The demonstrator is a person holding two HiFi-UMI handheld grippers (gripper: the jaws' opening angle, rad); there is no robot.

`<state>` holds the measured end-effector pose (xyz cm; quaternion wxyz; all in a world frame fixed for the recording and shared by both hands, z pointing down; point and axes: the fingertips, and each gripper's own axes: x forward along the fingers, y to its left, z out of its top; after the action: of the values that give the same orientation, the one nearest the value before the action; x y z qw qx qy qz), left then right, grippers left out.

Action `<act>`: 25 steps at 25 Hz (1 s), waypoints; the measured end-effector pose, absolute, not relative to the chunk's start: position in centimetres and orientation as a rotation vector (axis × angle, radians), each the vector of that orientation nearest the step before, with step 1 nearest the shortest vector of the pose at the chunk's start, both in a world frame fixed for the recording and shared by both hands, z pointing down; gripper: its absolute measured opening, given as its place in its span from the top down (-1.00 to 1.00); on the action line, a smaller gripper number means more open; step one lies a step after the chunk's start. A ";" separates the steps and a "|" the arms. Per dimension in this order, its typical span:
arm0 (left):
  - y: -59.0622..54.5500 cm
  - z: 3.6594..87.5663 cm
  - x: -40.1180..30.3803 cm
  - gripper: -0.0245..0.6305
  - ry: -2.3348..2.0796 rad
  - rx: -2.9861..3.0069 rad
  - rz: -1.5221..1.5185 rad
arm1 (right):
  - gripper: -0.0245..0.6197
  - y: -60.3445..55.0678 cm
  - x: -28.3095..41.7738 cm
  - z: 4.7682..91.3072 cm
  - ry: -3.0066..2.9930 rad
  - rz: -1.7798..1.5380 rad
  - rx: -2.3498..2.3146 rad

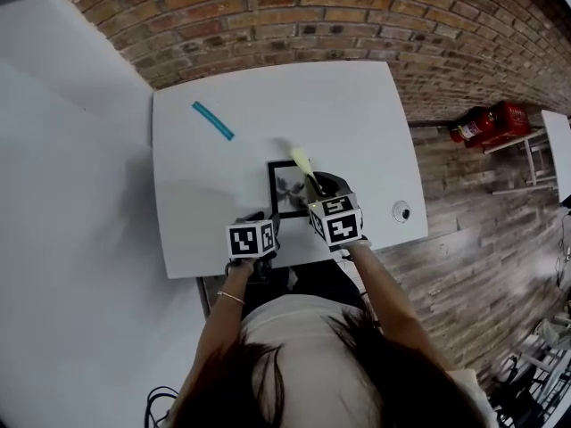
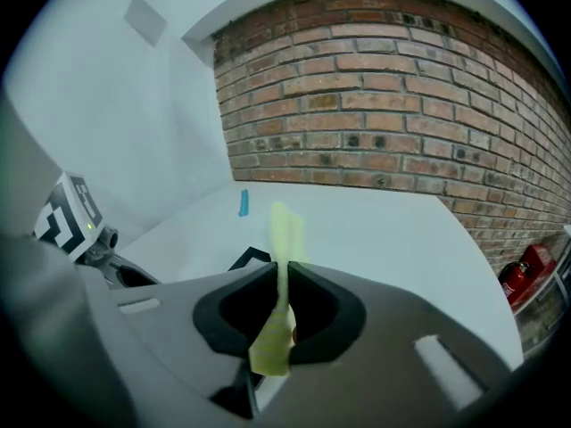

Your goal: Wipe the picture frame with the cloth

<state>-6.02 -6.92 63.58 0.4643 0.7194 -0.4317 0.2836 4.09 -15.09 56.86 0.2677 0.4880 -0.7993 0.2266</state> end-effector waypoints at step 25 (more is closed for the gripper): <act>-7.0 63.4 -5.8 0.43 -1.045 1.752 0.700 | 0.81 -17.5 -4.6 61.3 -2.169 0.619 0.965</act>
<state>-5.79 -7.00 63.42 0.4727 0.7160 -0.4268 0.2860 -4.55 -17.48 61.31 0.3374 0.3702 -0.8323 0.2373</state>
